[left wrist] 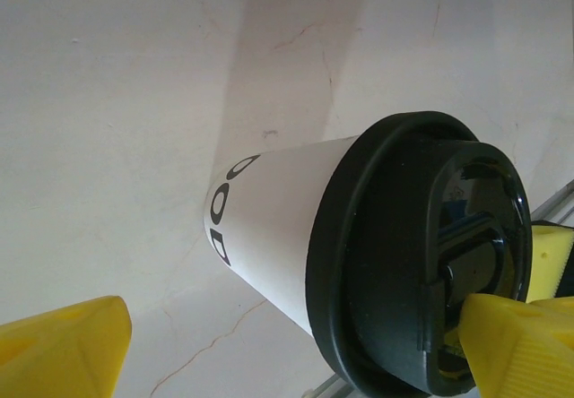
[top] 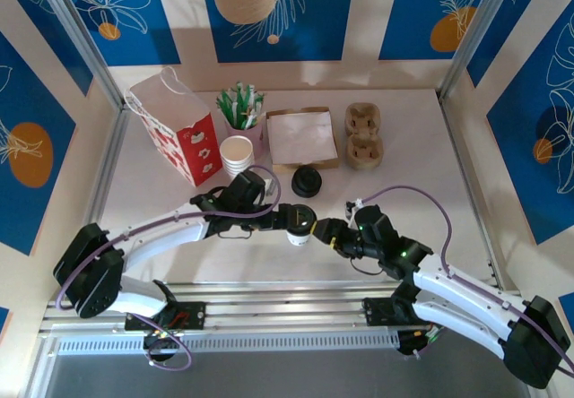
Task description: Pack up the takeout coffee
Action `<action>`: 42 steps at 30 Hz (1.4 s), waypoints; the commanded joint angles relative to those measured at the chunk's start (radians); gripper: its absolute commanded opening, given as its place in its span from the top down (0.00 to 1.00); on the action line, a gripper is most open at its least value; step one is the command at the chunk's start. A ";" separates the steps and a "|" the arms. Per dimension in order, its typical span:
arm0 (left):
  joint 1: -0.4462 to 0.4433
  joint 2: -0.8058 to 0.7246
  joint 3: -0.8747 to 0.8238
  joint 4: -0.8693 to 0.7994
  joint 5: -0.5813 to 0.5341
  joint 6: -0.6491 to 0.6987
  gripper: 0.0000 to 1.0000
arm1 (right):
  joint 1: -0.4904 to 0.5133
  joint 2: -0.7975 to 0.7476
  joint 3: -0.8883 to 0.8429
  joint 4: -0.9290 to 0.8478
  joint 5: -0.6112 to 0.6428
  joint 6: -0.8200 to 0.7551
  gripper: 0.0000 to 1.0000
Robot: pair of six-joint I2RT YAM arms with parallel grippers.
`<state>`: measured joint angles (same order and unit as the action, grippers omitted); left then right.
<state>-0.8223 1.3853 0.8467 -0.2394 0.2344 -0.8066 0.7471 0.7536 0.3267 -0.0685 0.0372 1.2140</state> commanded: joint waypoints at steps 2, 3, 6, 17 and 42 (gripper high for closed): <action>-0.020 0.034 -0.010 -0.027 -0.032 -0.007 0.07 | 0.008 -0.012 -0.033 0.081 0.040 0.043 0.40; -0.021 0.035 -0.012 -0.026 -0.032 -0.009 0.07 | 0.009 -0.013 -0.036 0.083 0.048 0.047 0.40; -0.025 0.040 -0.023 -0.018 -0.032 -0.013 0.07 | 0.009 -0.010 -0.044 0.088 0.064 0.054 0.41; -0.029 0.055 -0.059 0.012 -0.023 -0.024 0.07 | 0.017 -0.146 -0.126 0.085 0.166 0.124 0.41; -0.043 0.095 -0.113 0.075 -0.008 -0.049 0.07 | 0.005 -0.085 -0.102 -0.177 0.270 0.177 0.45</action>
<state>-0.8429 1.4250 0.7948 -0.0647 0.2447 -0.8497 0.7609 0.6456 0.2306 -0.0467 0.2211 1.3460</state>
